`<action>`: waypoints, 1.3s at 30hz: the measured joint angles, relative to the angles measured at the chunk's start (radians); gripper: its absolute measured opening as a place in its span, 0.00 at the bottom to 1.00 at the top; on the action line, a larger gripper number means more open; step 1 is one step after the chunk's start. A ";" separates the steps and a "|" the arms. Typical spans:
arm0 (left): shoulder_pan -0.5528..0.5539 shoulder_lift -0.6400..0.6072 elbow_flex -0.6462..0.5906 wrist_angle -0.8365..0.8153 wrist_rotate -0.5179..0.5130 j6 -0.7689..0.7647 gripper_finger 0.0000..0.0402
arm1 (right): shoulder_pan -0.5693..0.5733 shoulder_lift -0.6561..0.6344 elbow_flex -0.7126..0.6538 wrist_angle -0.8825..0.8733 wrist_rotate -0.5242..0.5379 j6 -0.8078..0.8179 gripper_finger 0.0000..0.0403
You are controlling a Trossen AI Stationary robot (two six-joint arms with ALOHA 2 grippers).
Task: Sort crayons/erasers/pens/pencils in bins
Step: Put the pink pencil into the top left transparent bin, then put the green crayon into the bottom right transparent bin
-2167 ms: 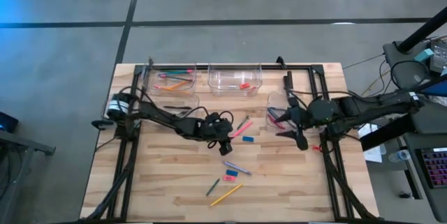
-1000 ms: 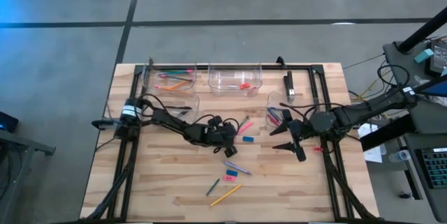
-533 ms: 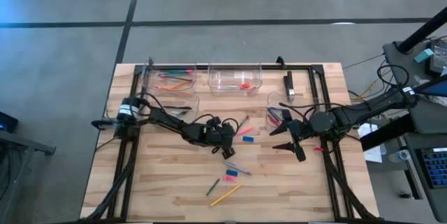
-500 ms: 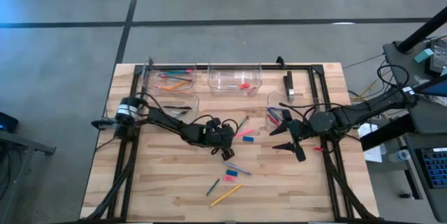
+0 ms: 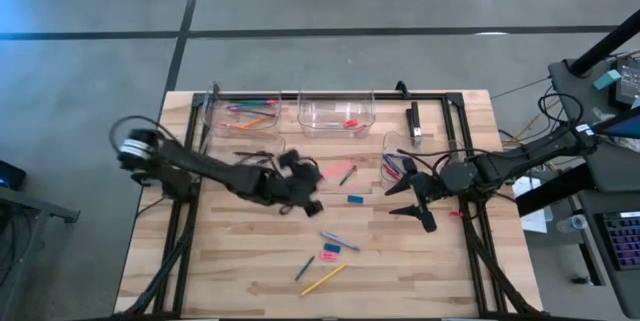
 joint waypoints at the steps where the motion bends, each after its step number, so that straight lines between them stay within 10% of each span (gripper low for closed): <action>1: 0.007 -0.032 -0.006 -0.059 -0.040 -0.005 0.00 | 0.000 0.004 0.000 0.003 0.000 0.002 0.57; 10: 0.228 -0.297 -0.075 -0.594 -0.170 -0.069 0.00 | 0.000 0.016 -0.003 0.008 0.001 -0.001 0.57; 24: 0.631 -0.351 -0.176 -0.628 -0.113 0.268 0.15 | 0.000 0.025 -0.009 0.009 0.035 -0.004 0.57; 32: 0.606 -0.354 -0.084 -0.724 -0.085 0.106 0.48 | 0.000 0.025 -0.013 0.005 0.035 0.009 0.57; 39: 0.273 -0.371 -0.054 -0.363 0.039 0.051 0.54 | 0.000 0.025 -0.024 0.000 0.035 0.014 0.57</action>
